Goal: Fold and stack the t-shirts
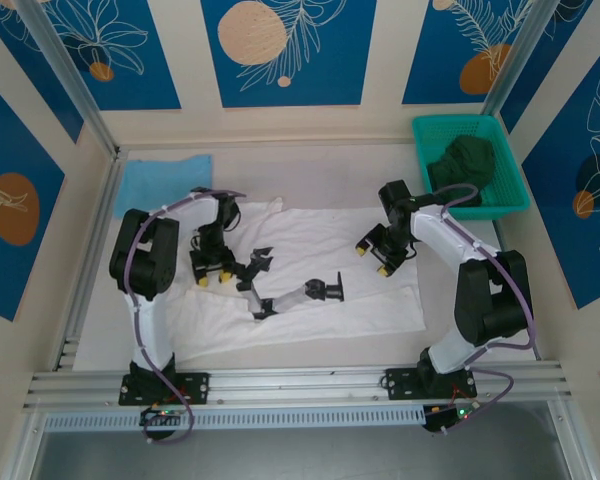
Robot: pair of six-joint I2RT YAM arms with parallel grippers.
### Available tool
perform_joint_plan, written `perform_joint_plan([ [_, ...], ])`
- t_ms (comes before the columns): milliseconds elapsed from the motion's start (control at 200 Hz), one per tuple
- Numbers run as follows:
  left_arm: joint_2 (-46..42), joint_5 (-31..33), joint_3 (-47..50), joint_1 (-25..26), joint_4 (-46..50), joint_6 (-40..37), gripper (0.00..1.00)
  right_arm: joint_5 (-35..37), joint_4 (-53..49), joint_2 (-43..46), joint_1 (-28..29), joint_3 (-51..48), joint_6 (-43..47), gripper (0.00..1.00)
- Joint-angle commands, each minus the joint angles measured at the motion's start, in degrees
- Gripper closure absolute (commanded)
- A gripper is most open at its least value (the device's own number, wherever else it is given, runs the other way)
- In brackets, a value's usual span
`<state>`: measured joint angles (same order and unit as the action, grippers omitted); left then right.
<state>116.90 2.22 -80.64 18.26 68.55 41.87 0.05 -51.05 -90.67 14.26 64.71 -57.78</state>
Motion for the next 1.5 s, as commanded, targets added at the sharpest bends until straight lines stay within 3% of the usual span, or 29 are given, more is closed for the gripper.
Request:
perform_joint_plan([
  [0,3.0,4.0,-8.2,-1.0,-1.9,2.1,0.53,-0.1,-1.0,0.2,0.1,2.4,6.8,0.39],
  [150,3.5,4.9,-25.8,-1.0,6.1,2.6,0.46,2.0,-0.2,2.5,0.0,2.9,10.9,0.36],
  [230,3.9,4.4,-34.1,-1.2,7.2,2.4,0.4,3.3,-0.6,2.5,-0.9,3.2,9.9,0.35],
  [330,7.8,0.8,-40.3,-2.1,7.0,3.7,0.4,3.9,-1.9,2.1,-2.6,5.0,7.1,0.35],
  [440,12.9,-5.1,-41.3,-3.3,4.0,6.6,0.44,5.4,-3.0,0.5,-2.7,8.3,6.8,0.35],
  [710,19.9,-9.2,-41.1,-4.7,-2.1,8.0,0.55,6.4,-4.5,-3.5,-3.2,12.7,6.4,0.37],
  [1145,19.9,-7.0,-37.7,-4.7,-1.9,7.8,0.63,6.3,-4.7,-5.4,-4.2,13.4,7.4,0.37],
  [1330,19.1,-6.8,-37.2,-4.7,-1.9,7.2,0.78,6.9,-4.5,-6.2,-4.9,13.8,7.4,0.39],
  [1430,18.0,-6.0,-37.5,-4.7,-1.2,6.8,0.78,7.3,-4.5,-7.0,-5.3,14.7,7.5,0.39],
  [1495,17.1,-5.2,-37.6,-4.7,-0.7,6.2,0.64,7.4,-4.5,-7.5,-5.4,15.2,7.5,0.39],
])
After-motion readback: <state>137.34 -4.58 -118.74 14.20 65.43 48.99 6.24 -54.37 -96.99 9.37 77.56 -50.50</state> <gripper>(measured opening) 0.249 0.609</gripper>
